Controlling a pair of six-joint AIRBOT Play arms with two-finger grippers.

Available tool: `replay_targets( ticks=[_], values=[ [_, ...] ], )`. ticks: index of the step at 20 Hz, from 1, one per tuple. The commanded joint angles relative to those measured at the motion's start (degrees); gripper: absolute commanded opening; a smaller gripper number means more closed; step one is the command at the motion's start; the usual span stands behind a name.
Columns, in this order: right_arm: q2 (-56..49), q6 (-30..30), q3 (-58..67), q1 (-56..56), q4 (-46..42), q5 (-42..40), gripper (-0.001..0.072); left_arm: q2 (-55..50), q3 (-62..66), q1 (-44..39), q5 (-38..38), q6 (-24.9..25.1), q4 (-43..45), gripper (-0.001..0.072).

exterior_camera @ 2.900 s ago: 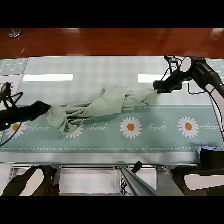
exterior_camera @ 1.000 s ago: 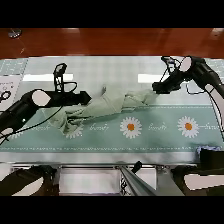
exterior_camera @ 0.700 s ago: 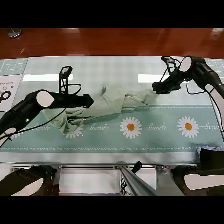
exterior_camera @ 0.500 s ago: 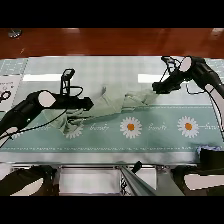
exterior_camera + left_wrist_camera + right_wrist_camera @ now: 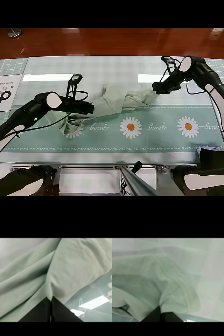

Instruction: Fold the shirts.

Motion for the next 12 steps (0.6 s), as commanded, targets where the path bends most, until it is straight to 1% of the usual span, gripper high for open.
replay_targets(
  ticks=[1,3,7,8,12],
  values=[
    [0.0,-0.3,0.0,0.0,-0.3,0.5,0.0015,1.5,2.1,-0.3,0.9,0.2,0.1,0.0024],
    [0.0,-1.4,0.0,0.0,-0.3,1.7,0.0015,4.7,5.4,-0.3,0.9,0.2,1.0,0.0024],
    [2.2,-2.0,0.0,0.0,-1.1,3.7,0.0015,14.3,15.6,0.3,0.8,0.1,8.3,0.0024],
    [4.0,-2.1,0.0,0.0,-2.2,3.3,0.0015,16.9,18.6,1.2,0.9,0.1,9.6,0.0024],
    [14.1,-1.9,4.4,0.0,-12.1,2.0,0.0015,25.7,29.4,6.7,0.9,0.2,12.2,0.0024]
  ],
)
